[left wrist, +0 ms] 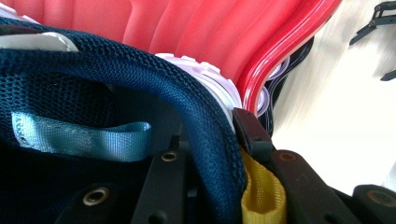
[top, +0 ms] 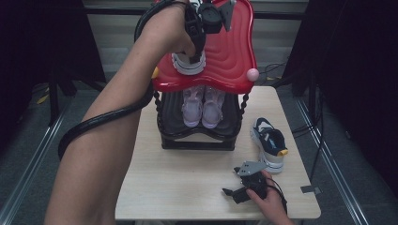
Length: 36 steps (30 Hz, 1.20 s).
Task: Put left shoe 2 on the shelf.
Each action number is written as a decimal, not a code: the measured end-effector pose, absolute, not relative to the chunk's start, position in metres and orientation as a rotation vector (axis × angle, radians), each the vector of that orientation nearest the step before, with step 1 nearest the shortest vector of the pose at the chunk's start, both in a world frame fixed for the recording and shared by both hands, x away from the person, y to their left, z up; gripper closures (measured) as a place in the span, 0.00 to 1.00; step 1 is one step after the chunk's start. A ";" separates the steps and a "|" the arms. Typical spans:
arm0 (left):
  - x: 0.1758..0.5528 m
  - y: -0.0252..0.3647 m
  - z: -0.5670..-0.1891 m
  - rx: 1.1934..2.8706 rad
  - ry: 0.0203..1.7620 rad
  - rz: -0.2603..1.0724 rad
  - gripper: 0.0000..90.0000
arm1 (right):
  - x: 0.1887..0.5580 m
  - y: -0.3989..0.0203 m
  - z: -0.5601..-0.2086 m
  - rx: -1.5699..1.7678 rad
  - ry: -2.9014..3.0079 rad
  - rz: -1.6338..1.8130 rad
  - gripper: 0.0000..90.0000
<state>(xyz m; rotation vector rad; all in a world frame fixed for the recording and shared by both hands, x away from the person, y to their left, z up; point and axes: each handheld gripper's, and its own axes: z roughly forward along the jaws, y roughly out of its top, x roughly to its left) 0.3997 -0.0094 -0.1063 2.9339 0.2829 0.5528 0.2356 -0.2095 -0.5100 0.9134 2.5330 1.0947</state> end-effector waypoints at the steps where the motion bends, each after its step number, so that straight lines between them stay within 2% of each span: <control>1: 0.400 -0.009 -0.107 2.932 0.285 0.550 0.83 | 0.236 -0.209 -0.510 0.915 2.533 1.094 0.12; 36: 0.404 -0.009 -0.114 2.913 0.236 0.574 0.80 | 0.235 -0.209 -0.510 0.914 2.532 1.093 0.12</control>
